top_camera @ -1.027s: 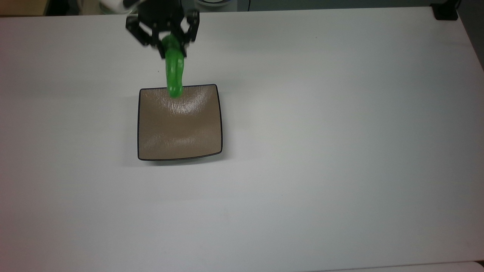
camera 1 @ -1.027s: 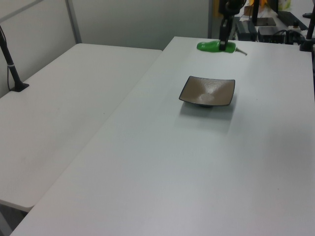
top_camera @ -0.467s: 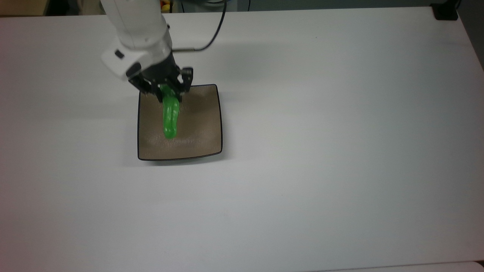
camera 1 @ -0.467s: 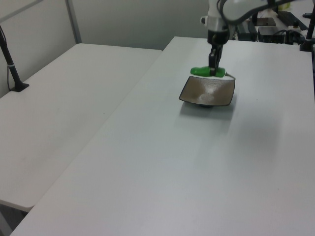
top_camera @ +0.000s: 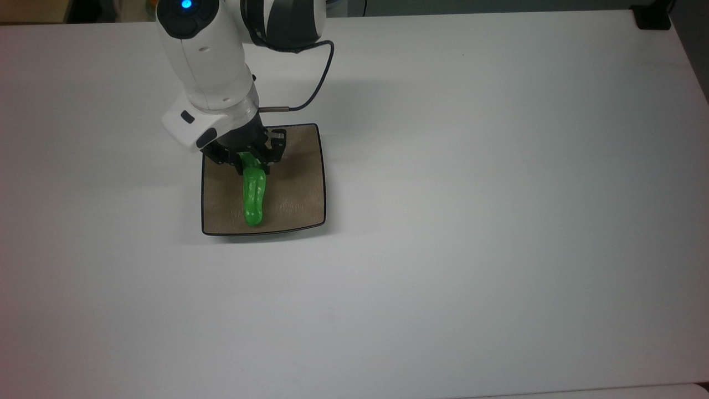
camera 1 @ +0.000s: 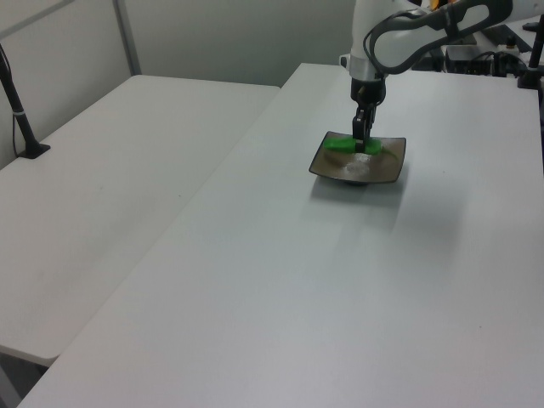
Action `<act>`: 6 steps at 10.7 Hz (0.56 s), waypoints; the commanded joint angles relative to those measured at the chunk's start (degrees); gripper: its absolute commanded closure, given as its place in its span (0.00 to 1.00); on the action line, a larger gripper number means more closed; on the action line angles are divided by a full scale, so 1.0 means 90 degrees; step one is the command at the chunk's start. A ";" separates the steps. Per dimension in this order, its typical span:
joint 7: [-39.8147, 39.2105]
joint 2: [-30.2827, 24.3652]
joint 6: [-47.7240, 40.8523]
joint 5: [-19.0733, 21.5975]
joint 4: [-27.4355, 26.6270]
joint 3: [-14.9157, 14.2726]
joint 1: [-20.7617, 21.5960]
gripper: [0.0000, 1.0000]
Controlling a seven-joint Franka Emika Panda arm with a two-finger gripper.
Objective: Chili peppers are placed on a ceramic plate
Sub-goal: 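Lower the chili pepper onto the plate and open the gripper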
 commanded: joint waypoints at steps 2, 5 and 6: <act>0.0004 0.0005 0.0382 0.0146 -0.0195 0.0017 0.0052 1.00; 0.0004 0.0083 0.0382 0.0146 -0.0204 0.0047 0.0062 0.97; 0.0004 0.0083 0.0382 0.0146 -0.0204 0.0047 0.0072 0.93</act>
